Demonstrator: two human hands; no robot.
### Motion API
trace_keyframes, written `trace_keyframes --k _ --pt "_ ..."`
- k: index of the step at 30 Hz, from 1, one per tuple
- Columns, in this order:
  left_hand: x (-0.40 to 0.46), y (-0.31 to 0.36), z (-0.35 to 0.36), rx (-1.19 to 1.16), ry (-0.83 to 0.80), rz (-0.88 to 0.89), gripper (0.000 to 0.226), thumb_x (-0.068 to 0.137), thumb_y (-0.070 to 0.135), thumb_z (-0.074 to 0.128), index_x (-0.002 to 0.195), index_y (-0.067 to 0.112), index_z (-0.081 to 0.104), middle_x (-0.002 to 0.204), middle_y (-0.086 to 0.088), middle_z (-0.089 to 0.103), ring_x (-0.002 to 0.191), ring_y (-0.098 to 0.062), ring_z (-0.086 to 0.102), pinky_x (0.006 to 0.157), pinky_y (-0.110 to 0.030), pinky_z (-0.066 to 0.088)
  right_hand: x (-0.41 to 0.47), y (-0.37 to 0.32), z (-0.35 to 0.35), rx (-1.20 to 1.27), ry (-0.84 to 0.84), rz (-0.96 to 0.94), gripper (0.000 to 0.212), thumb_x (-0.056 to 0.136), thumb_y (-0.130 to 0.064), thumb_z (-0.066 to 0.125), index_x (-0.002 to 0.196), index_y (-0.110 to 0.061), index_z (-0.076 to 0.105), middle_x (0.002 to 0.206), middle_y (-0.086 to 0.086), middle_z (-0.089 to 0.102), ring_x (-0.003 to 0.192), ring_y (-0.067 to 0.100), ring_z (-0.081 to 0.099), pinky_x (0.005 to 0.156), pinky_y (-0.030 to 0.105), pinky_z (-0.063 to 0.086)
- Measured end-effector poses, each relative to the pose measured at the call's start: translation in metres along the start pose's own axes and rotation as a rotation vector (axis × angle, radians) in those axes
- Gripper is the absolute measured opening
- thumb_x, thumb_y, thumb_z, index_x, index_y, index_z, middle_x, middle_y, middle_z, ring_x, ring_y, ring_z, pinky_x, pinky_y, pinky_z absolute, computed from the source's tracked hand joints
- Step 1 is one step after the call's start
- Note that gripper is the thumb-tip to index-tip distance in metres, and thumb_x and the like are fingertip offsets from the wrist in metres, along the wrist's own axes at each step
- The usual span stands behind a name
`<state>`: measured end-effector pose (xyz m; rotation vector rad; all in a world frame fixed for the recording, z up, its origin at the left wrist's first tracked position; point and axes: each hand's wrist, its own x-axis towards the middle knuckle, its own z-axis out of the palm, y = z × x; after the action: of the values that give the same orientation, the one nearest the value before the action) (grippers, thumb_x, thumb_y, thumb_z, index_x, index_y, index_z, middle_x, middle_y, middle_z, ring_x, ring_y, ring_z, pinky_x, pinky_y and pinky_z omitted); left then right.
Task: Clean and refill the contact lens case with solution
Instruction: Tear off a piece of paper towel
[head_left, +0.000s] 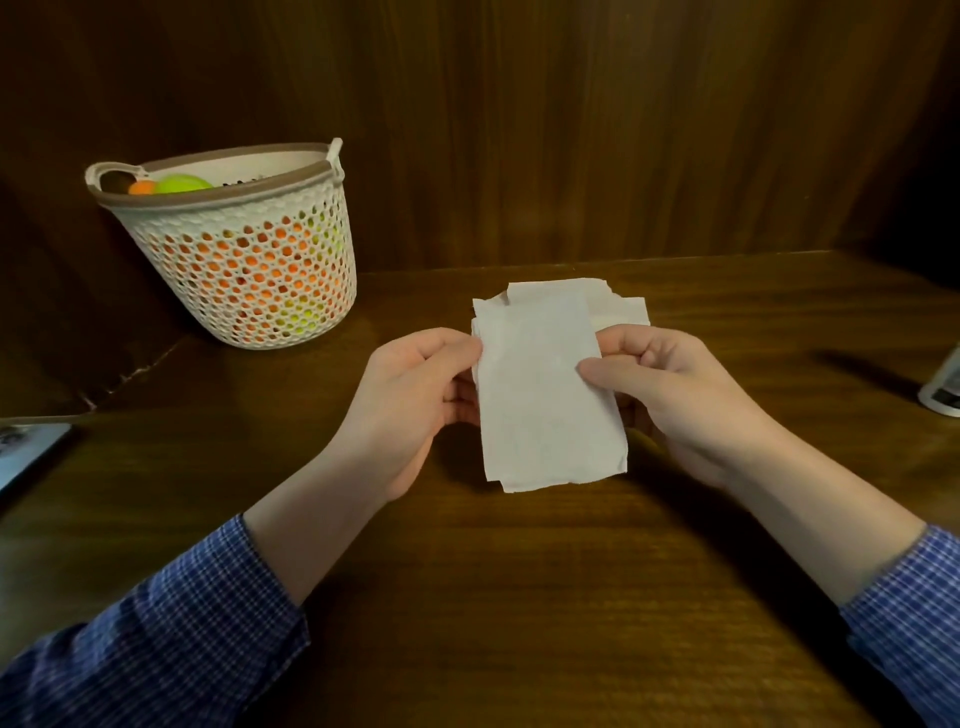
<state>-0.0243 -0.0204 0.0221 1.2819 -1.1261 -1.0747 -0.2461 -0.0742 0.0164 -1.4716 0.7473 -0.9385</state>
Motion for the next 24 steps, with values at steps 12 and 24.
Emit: trace_keyframes --k 12,24 --pt "-0.001 0.001 0.004 -0.016 -0.227 -0.205 0.026 0.105 0.016 0.054 0.096 0.009 0.078 0.089 -0.005 0.074 0.081 -0.014 0.070 0.068 -0.028 0.055 -0.003 0.001 0.003 -0.122 0.024 -0.100 0.006 0.092 -0.020 0.072 0.097 -0.020 0.076 0.101 -0.002 0.078 0.099 0.017 0.075 0.069 0.022 0.059" --pt "-0.005 0.002 0.007 -0.009 -0.224 -0.267 0.028 0.105 0.019 0.054 0.118 0.000 0.070 0.109 -0.016 0.065 0.096 -0.030 0.059 0.072 -0.034 0.049 -0.007 -0.002 0.009 -0.215 0.025 -0.156 0.010 0.090 -0.026 0.073 0.085 -0.027 0.082 0.095 -0.011 0.078 0.096 0.009 0.073 0.067 0.016 0.056"
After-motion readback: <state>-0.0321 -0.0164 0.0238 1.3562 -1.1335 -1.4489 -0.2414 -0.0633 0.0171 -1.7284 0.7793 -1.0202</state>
